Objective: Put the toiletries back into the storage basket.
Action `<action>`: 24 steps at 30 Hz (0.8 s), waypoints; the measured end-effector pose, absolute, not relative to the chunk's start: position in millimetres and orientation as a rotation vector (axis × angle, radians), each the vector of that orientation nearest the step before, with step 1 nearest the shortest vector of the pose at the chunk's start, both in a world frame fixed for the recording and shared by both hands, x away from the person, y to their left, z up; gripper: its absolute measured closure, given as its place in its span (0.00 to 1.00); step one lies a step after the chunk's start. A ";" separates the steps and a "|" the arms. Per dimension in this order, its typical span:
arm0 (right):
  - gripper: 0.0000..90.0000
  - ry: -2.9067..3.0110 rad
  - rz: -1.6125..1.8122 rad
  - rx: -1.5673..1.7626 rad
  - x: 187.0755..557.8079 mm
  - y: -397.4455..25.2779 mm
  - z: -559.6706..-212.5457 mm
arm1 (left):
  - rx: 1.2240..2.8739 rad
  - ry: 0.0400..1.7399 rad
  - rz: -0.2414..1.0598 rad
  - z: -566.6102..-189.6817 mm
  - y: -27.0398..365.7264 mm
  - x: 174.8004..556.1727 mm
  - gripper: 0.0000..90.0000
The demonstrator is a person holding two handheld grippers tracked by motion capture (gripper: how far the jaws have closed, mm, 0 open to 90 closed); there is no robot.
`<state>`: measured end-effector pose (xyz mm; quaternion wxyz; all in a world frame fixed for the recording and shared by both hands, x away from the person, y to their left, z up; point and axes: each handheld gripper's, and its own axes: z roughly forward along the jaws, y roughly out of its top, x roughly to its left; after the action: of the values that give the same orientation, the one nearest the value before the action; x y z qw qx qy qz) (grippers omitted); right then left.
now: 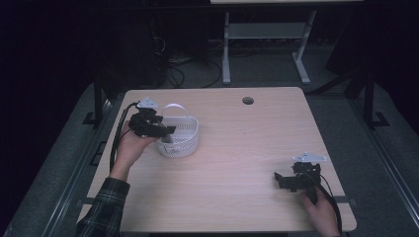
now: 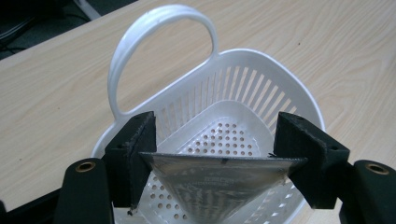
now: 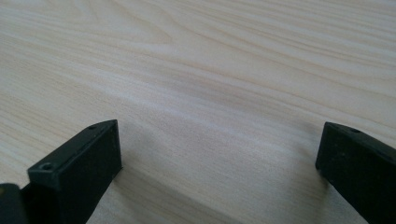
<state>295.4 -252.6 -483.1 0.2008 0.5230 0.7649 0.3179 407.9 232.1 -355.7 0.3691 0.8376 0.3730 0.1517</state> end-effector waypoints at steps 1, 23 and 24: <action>0.00 2.137 0.888 1.462 295.4 -252.6 -483.1 | 2.148 0.963 0.388 -356.7 232.3 407.9 0.33; 0.00 2.137 0.888 1.462 295.3 -252.6 -483.1 | 2.157 0.938 0.374 -359.9 232.3 406.5 0.26; 0.00 2.137 0.888 1.462 295.3 -252.6 -483.1 | 2.160 0.936 0.374 -360.2 231.8 406.5 0.24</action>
<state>295.3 -252.6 -483.1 0.2009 0.5231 0.7649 0.3177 406.5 231.8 -360.2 0.3701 0.8418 0.3649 0.1456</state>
